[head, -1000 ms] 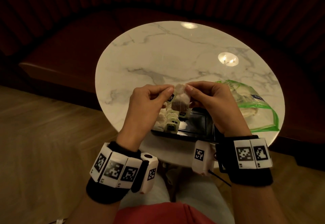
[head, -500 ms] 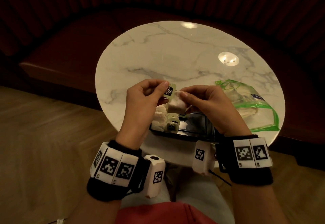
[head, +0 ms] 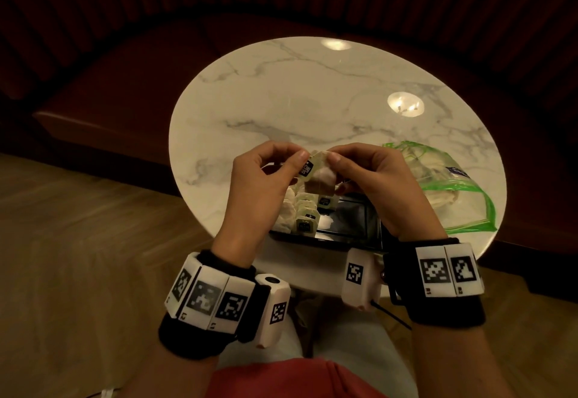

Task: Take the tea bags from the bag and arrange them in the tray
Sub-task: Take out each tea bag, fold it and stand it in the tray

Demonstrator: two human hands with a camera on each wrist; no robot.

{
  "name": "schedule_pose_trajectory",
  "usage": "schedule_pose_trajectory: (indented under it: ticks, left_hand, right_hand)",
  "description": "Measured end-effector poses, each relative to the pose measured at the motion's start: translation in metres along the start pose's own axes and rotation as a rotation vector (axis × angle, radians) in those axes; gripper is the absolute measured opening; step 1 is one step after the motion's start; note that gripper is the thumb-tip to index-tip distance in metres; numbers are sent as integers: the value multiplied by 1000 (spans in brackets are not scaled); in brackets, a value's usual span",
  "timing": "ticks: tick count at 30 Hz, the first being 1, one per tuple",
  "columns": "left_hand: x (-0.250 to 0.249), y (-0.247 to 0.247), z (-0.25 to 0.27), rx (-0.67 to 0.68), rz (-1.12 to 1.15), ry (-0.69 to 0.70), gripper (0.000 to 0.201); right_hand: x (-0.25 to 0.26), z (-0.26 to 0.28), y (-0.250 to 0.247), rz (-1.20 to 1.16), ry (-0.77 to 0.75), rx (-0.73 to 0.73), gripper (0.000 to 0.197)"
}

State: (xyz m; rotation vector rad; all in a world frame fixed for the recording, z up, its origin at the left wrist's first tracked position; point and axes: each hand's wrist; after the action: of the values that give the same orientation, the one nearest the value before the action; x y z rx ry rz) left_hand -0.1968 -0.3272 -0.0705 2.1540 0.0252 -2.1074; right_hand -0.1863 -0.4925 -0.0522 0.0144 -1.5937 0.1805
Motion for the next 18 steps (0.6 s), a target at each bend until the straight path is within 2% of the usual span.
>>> schedule_pose_trajectory:
  ticks: [12,18]
  left_hand:
    - [1,4,1,-41,-32,20,4]
    - [5,10,3,-105,-46,-13,19]
  right_hand:
    - [-2,0,3,-40,12,27,14]
    - [-1,-1,5,-95,21,9,15]
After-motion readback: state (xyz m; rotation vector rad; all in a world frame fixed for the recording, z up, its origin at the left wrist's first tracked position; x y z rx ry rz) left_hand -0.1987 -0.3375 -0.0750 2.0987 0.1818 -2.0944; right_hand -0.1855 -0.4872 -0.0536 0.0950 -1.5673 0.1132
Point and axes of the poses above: each hand's wrist, its own z-axis away from the middle knuckle, its own y-axis out of the palm, x = y × z, and after that the axes turned 3 degrees about -y, right-handed
